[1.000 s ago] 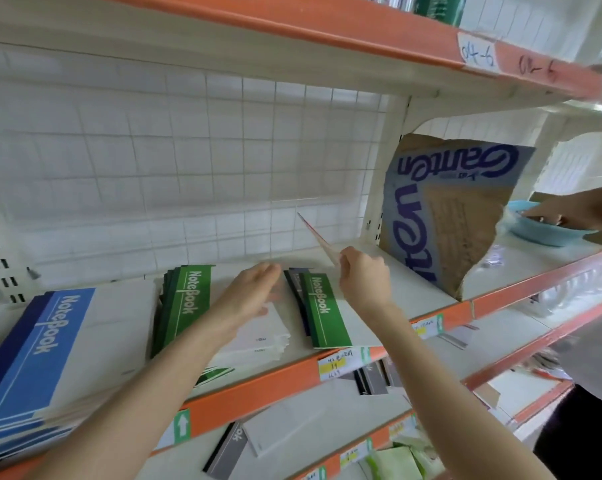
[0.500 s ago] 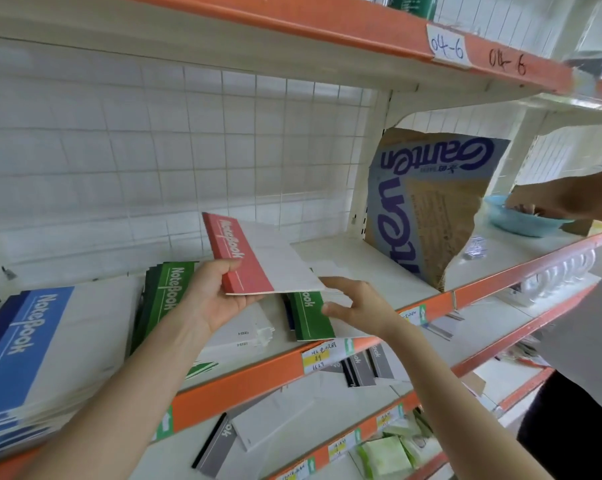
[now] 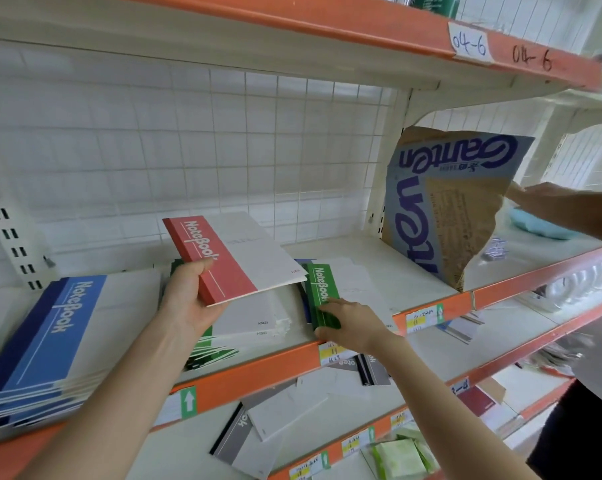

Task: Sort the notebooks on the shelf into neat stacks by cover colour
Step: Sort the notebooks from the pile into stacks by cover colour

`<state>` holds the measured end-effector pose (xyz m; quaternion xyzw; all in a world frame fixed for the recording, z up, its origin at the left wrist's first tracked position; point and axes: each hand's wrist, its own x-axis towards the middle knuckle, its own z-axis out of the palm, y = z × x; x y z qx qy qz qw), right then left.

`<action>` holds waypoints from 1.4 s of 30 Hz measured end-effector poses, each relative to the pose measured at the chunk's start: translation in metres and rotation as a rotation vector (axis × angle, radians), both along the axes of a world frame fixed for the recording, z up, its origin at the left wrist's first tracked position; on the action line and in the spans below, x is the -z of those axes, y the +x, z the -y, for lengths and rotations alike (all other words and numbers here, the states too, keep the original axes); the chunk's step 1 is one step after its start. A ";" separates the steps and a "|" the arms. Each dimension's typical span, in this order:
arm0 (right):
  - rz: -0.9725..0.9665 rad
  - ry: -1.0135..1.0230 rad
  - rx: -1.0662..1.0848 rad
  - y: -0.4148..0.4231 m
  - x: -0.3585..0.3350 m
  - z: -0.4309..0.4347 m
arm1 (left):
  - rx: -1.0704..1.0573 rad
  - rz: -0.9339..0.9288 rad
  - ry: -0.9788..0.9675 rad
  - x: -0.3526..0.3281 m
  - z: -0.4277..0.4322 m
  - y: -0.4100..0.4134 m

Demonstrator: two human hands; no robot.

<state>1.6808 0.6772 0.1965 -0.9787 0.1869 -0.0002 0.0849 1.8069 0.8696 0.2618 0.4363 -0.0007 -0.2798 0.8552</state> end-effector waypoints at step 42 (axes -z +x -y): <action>-0.035 0.050 0.110 0.029 -0.002 0.011 | -0.012 0.048 0.250 0.007 -0.029 0.003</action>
